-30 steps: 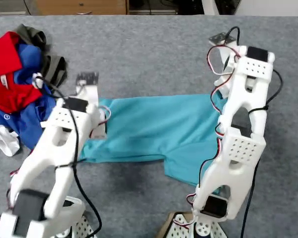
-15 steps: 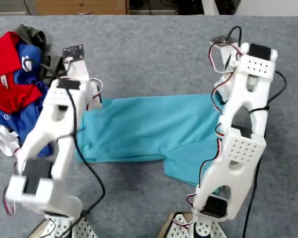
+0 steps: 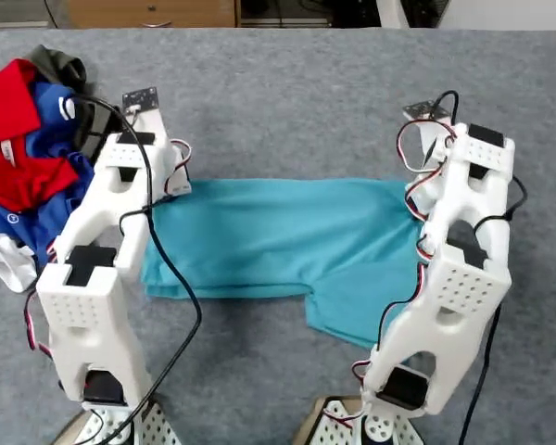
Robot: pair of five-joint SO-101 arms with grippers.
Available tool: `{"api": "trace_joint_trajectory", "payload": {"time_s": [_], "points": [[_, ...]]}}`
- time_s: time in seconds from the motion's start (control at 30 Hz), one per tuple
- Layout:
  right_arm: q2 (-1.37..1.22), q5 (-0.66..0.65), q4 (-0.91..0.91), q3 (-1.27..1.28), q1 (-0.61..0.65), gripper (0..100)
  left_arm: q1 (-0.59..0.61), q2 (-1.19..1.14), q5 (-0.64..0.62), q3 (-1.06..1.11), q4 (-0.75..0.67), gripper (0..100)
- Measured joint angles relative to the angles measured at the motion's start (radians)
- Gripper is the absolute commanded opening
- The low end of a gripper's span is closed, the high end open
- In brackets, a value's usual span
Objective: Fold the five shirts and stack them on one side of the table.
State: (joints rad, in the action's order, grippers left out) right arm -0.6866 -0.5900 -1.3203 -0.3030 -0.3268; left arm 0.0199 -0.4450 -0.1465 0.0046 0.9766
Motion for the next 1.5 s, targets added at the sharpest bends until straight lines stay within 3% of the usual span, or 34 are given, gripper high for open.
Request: {"api": "trace_joint_trajectory", "payload": {"time_s": [0.13, 0.33, 0.47, 0.63, 0.9, 1.0, 1.17, 1.3, 1.5], "points": [[0.037, 0.0, -0.023, -0.002, -0.002, 0.4, 0.008, -0.002, 0.002, -0.044, 0.029, 2], [0.216, 0.0, -0.095, -0.002, 0.014, 0.4, 0.014, 0.006, 0.005, -0.213, 0.249, 2], [0.305, 0.0, -0.101, -0.003, 0.068, 0.4, -0.032, 0.075, 0.008, -0.201, 0.339, 2], [0.264, 0.0, -0.055, -0.012, 0.112, 0.4, -0.084, 0.232, 0.031, 0.048, 0.285, 2], [0.023, 0.0, 0.011, -0.11, 0.109, 0.4, -0.16, 0.658, 0.097, 0.741, -0.015, 2], [-0.037, 0.0, 0.012, -0.163, 0.095, 0.4, -0.161, 0.741, 0.1, 0.89, -0.052, 2], [-0.069, 0.006, 0.003, -0.239, 0.06, 0.4, -0.14, 0.769, 0.104, 0.942, -0.06, 2], [-0.069, 0.006, -0.104, -0.341, 0.054, 0.4, -0.137, 0.779, 0.103, 0.936, -0.054, 2], [-0.052, 0.006, -0.305, -0.539, 0.054, 0.4, -0.137, 0.779, 0.095, 0.689, 0.081, 2]]}}
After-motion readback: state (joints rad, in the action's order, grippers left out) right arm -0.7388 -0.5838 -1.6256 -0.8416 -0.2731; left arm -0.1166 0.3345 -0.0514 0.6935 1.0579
